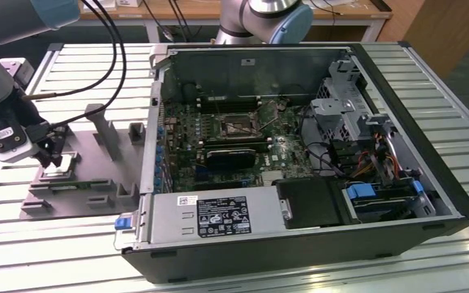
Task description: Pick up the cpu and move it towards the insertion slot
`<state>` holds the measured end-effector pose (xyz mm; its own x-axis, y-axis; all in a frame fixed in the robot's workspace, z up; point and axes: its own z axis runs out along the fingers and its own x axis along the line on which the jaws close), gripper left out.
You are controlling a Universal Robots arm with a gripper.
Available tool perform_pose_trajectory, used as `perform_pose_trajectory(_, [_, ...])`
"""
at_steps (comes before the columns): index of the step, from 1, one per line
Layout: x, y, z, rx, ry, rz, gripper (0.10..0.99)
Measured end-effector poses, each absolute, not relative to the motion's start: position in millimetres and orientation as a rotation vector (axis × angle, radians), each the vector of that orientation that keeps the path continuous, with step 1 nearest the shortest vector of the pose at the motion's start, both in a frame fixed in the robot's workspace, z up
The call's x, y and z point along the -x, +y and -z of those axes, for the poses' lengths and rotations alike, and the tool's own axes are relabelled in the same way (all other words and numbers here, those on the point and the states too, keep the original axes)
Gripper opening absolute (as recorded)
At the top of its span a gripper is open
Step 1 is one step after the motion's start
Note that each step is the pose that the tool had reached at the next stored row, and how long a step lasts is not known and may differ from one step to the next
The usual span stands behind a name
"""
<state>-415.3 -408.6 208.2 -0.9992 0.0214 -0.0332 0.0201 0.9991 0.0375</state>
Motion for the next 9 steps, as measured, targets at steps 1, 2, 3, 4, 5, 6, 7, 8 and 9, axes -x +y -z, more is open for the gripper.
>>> perform_pose_trajectory(1, [415.3,-408.6,-208.2,-0.032,3.107,-0.058,0.349])
perform_pose_trajectory(2, [415.3,-408.6,-208.2,-0.032,3.107,-0.058,0.349])
perform_pose_trajectory(3, [415.3,-408.6,-208.1,-0.032,3.107,-0.058,0.408])
perform_pose_trajectory(4, [415.3,-408.6,-208.1,-0.032,3.107,-0.058,0.408])
perform_pose_trajectory(5, [415.3,-408.6,-208.1,-0.032,3.107,-0.058,0.467])
perform_pose_trajectory(6, [415.3,-408.6,-208.0,-0.032,3.107,-0.058,0.525])
perform_pose_trajectory(7, [415.3,-408.6,-208.0,-0.032,3.107,-0.058,0.525])
perform_pose_trajectory(8, [415.3,-408.6,-208.0,-0.032,3.107,-0.058,0.584])
perform_pose_trajectory(9, [415.3,-408.6,-207.9,-0.032,3.107,-0.058,0.584])
